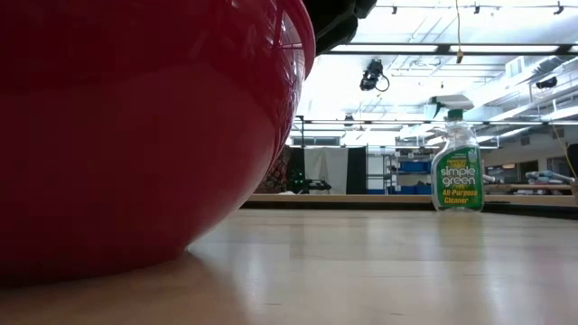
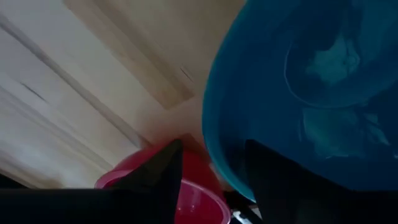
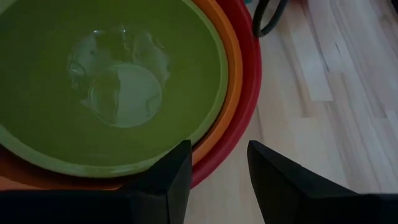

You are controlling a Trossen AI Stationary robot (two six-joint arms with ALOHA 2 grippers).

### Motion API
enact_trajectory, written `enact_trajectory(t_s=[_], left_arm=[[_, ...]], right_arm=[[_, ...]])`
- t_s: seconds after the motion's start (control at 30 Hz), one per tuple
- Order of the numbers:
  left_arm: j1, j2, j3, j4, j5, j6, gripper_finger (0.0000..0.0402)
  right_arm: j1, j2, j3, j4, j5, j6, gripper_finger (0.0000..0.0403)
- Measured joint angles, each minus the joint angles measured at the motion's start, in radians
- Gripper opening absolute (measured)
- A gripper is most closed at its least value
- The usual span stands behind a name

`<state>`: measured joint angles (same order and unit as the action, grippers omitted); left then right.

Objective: Nest bowls inside each other
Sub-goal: Stack the blue bowl on top of the green bowl

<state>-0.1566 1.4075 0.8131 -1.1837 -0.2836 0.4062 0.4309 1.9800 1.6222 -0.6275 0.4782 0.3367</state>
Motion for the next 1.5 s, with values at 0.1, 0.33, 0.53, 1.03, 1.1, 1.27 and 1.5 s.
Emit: enact_trajectory(t_s=[0.1,0.33,0.53,1.03,1.1,1.27,1.5], left_arm=[[0.0,0.0,0.0,0.007,0.0,-0.025,0.0145],[0.0,0.0,0.0,-0.012,-0.005,-0.091,0.0018],[0.009,-0.054,0.007,-0.03,0.007,-0.097,0.0014],[0.104,-0.355,0.148,-0.046,0.015,-0.077,0.0006],[0.106,-0.369,0.163,-0.044,-0.014,-0.072,0.0006],[0.094,-0.403,0.203,-0.037,-0.038,-0.039,0.0006],[0.081,-0.436,0.353,-0.04,-0.047,-0.003,0.0006]], right_arm=[[0.0,0.0,0.0,-0.001,0.0,0.0,0.0164],[0.0,0.0,0.0,-0.001,0.0,0.008,0.0164],[0.0,0.0,0.0,-0.002,0.0,0.011,0.0164],[0.0,-0.011,0.0,-0.109,0.017,0.075,0.0164],[0.0,-0.011,0.0,-0.106,0.02,0.076,0.0164],[0.0,-0.011,0.0,-0.107,0.027,0.083,0.0164],[0.002,-0.037,0.0,-0.16,0.06,0.09,0.0164]])
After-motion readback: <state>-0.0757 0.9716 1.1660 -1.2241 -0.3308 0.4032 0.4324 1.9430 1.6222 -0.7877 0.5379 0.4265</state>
